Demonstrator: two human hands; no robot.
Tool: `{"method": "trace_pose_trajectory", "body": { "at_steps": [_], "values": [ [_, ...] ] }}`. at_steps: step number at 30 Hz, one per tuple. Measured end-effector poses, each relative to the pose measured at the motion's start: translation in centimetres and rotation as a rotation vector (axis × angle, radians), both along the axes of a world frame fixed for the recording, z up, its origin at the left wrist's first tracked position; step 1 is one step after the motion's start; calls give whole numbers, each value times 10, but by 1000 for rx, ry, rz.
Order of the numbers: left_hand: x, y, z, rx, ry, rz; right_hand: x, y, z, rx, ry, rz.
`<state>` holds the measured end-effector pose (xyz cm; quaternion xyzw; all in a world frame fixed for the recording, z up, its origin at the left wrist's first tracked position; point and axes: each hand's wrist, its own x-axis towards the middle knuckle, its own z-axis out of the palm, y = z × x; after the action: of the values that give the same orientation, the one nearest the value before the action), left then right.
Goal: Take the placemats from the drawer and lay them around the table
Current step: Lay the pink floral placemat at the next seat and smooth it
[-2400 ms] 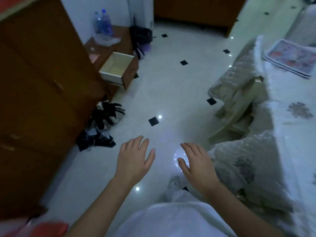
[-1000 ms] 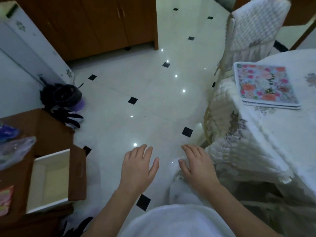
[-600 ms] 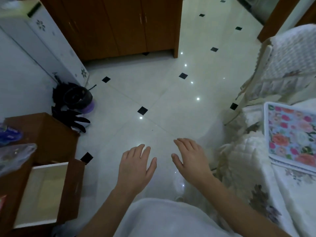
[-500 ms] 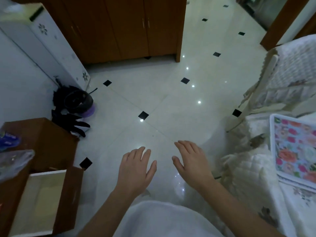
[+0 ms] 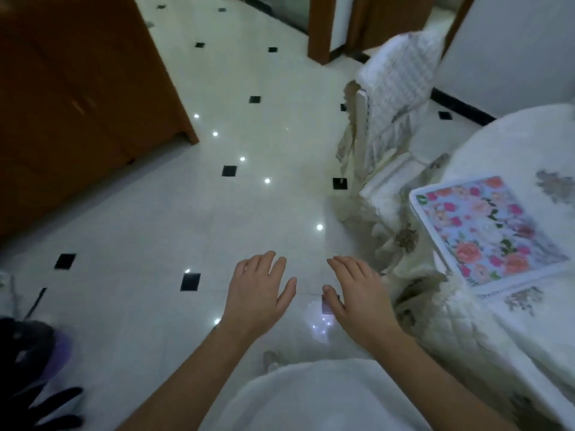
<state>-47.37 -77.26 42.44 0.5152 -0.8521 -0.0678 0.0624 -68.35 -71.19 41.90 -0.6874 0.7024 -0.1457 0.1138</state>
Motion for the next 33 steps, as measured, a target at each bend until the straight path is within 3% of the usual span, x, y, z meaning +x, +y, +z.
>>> {"method": "trace_pose_trajectory", "body": {
  "at_steps": [8, 23, 33],
  "values": [
    [-85, -124, -3, -62, -5, -320, -60, -49, -6, 58, -7, -364],
    [-134, -288, 10, -126, 29, -390, -109, -240, 6, 8, 33, -397],
    [-234, -399, -9, -74, -15, -863, -135, -243, -4, 150, 58, -833]
  ]
}}
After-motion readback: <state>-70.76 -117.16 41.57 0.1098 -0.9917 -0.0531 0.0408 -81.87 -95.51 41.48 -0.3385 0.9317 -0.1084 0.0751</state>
